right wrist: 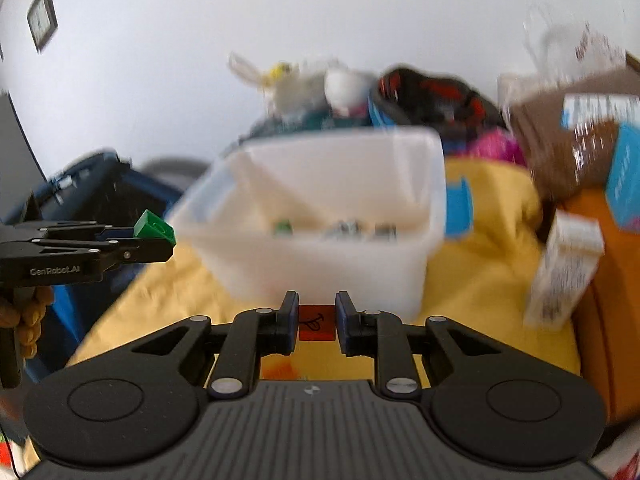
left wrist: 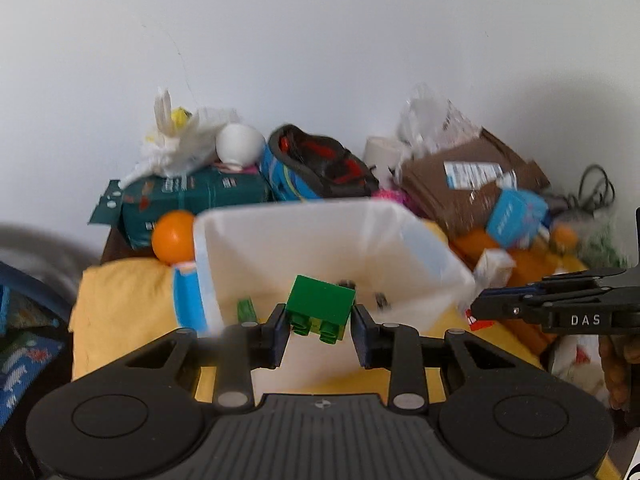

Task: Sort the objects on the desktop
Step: 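Carry the red cube and green brick over the bin and release them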

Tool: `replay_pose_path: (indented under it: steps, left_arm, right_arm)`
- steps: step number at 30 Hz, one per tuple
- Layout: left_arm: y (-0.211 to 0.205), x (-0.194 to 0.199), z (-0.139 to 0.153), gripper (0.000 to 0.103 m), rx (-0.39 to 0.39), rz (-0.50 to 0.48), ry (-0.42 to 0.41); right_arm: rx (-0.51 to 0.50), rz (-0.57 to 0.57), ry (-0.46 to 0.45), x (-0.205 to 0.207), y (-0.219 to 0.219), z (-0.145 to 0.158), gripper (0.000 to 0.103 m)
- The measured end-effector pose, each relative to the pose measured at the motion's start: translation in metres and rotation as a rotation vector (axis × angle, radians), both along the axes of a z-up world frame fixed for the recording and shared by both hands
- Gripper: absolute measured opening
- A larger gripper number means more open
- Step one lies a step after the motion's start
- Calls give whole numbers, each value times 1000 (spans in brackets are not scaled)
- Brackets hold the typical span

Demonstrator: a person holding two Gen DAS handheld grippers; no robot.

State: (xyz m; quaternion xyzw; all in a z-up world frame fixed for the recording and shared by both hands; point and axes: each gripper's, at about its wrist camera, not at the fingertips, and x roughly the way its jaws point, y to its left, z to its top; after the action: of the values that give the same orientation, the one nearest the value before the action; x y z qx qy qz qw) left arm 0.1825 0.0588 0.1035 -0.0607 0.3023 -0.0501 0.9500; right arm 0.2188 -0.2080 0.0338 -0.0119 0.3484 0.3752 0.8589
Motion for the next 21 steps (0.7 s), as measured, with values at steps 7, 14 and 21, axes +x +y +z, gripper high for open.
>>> replay_pose_path:
  steps: [7,14,21]
  left_arm:
    - [19,57,18,37,16,27,110]
    - [21,87,24,37,38,10,161]
    - [17,104,15,41,34,-2,231]
  right_arm:
    - [45,-15,9,57,26,50,22]
    - [-29,-41,38,95,53,68,22]
    - [-76,-34,102,110,61,55,23]
